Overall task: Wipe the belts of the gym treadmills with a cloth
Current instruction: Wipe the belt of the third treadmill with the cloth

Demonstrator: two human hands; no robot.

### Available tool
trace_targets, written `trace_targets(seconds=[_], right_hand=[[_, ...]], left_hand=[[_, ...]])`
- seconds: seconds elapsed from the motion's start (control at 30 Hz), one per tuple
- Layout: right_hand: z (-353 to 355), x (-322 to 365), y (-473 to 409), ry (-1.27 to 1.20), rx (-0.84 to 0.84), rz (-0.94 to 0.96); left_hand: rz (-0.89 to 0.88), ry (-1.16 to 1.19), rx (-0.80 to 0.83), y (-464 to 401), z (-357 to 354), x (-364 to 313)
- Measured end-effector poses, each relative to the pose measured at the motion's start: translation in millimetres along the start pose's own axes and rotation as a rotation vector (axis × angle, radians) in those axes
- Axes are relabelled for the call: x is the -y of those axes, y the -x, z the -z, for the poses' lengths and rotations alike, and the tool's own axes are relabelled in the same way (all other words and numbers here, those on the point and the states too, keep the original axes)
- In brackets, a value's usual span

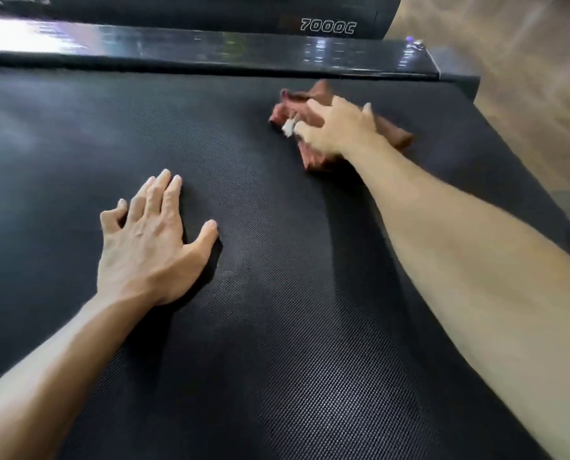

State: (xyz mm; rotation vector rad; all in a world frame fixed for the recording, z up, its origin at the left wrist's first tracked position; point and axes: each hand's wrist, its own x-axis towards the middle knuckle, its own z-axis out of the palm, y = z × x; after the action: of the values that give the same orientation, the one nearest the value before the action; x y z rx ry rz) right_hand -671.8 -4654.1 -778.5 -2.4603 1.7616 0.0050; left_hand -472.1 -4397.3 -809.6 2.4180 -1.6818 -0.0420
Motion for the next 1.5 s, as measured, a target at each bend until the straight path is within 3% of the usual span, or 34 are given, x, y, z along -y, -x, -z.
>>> trace_targets(seconds=[0.13, 0.2, 0.27, 0.4, 0.53, 0.63, 0.73, 0.83, 0.9, 1.0, 1.07, 1.17, 1.33, 1.5], right_hand=[[-12, -17, 79, -0.055, -0.005, 0.217], [-11, -53, 105, -0.034, -0.003, 0.135], [-5, -81, 99, -0.014, -0.028, -0.064], [4, -69, 33, 0.001, -0.044, -0.273], [3, -19, -3, 0.005, 0.008, -0.103], [-1, 3, 53, -0.044, 0.043, 0.086], [-8, -27, 122, -0.079, 0.030, 0.137], [-7, -90, 142, -0.039, -0.025, -0.076], [-1, -129, 119, -0.025, -0.037, -0.279], [10, -157, 61, -0.023, -0.066, -0.458], [15, -148, 26, -0.051, -0.074, -0.419], [15, -111, 6, -0.027, -0.036, -0.206], [4, -114, 83, -0.089, 0.007, 0.053], [7, -185, 86, -0.055, -0.046, -0.263]], left_hand=[[-0.004, 0.008, 0.005, 2, 3, 0], [-0.004, 0.014, 0.000, 2, 4, 0], [-0.004, 0.009, -0.003, 1, 3, 0], [0.003, -0.002, -0.007, 0, 1, 2], [0.002, -0.001, 0.001, -2, 0, 2], [-0.009, -0.004, 0.013, 1, 4, 1], [-0.124, -0.034, -0.005, -3, 14, -13], [-0.182, 0.040, 0.046, -11, 16, -50], [-0.201, 0.060, 0.102, -10, 6, -73], [-0.206, 0.017, 0.057, -8, -13, -84], [-0.194, 0.014, 0.034, -8, -17, -81], [-0.193, 0.011, 0.032, -12, -18, -81], [-0.188, 0.000, 0.055, -10, -14, -82], [-0.192, 0.007, 0.043, -11, -15, -83]])
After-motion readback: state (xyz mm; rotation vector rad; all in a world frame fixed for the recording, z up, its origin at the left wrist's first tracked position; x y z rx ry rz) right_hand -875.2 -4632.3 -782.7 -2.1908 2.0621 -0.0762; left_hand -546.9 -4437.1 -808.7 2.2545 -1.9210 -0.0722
